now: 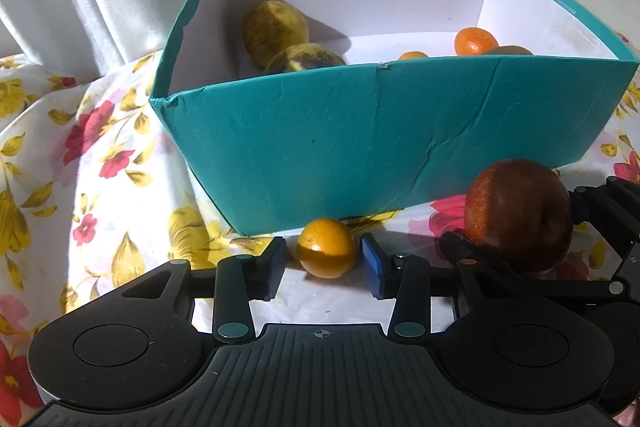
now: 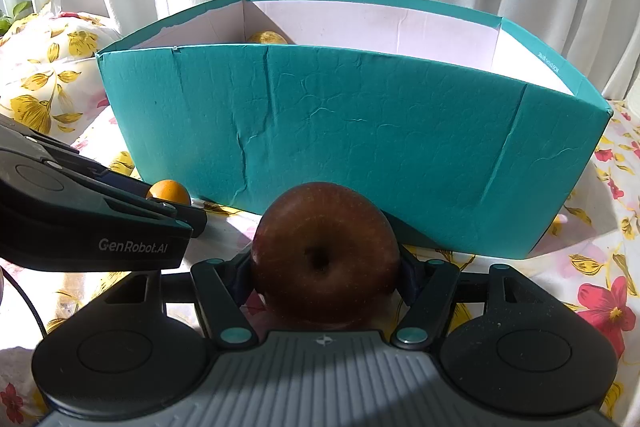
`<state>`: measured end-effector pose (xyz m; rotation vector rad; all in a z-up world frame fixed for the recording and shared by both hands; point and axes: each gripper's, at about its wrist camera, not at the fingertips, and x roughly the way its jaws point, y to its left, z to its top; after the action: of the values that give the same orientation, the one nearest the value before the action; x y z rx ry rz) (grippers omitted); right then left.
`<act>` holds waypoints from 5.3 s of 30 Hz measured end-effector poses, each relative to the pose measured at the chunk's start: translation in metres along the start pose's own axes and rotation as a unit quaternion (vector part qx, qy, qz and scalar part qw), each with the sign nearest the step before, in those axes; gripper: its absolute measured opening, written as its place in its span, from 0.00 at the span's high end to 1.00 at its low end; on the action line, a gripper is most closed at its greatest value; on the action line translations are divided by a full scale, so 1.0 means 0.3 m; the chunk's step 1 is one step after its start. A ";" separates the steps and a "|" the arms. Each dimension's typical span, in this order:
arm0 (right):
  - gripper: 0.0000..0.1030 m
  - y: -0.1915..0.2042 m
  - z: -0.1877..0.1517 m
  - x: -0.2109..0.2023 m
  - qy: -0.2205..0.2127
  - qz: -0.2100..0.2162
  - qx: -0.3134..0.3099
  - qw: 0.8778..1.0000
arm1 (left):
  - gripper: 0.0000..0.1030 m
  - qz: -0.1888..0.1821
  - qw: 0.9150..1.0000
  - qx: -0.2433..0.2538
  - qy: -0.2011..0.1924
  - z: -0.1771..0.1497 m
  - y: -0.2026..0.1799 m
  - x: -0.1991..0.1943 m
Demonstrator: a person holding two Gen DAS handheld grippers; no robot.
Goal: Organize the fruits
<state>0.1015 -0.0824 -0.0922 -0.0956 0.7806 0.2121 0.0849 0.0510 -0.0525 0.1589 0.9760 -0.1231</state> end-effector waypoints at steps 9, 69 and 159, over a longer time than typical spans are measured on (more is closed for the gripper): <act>0.35 0.000 0.002 0.001 0.002 0.000 -0.003 1.000 | 0.64 -0.013 1.000 -0.002 0.006 -0.001 0.016 -0.006; 0.35 -0.193 0.385 -0.047 0.039 -0.026 0.021 0.999 | 0.66 0.044 0.995 -0.061 0.060 0.357 0.068 -0.068; 0.00 -0.229 0.343 -0.020 0.276 -0.073 0.076 0.955 | 0.11 0.062 0.978 -0.073 0.184 0.254 0.021 -0.133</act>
<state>0.1836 -0.1335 -0.0147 -0.0657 1.3402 -0.0219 0.1257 0.0440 0.0231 0.1080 1.3367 0.0974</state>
